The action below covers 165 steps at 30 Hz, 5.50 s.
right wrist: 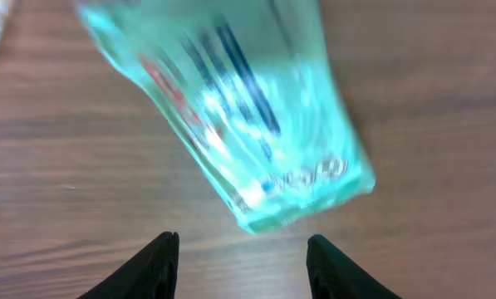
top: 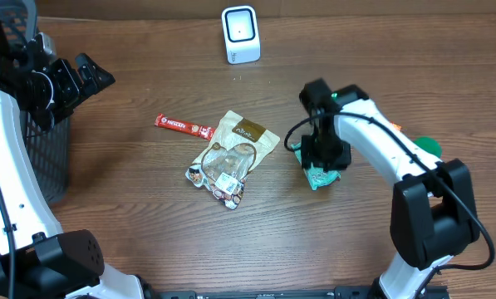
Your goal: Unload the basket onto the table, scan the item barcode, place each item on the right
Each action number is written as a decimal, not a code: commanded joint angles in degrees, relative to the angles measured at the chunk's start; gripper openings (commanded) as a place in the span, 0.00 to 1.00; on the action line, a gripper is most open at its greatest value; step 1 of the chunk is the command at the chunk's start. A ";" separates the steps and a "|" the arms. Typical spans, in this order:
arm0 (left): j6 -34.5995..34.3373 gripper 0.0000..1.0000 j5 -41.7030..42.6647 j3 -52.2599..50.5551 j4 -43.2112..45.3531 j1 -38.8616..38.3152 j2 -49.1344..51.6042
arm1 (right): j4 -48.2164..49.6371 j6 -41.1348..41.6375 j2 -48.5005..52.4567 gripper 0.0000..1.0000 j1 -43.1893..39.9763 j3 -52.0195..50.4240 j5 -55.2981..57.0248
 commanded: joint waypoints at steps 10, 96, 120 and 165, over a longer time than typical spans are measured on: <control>-0.37 1.00 0.02 -0.13 0.07 -0.37 0.07 | 0.74 -3.56 -0.22 0.72 -1.77 1.86 5.90; -0.35 1.00 0.02 -0.13 0.07 -0.37 0.07 | 3.08 25.86 -0.26 0.04 12.72 -4.94 52.72; -0.37 1.00 0.02 -0.13 0.07 -0.37 0.07 | 10.64 22.62 1.07 0.04 15.58 -17.35 62.69; -0.35 1.00 0.02 -0.13 0.07 -0.37 0.07 | 16.90 22.45 7.52 0.04 20.63 -17.33 47.04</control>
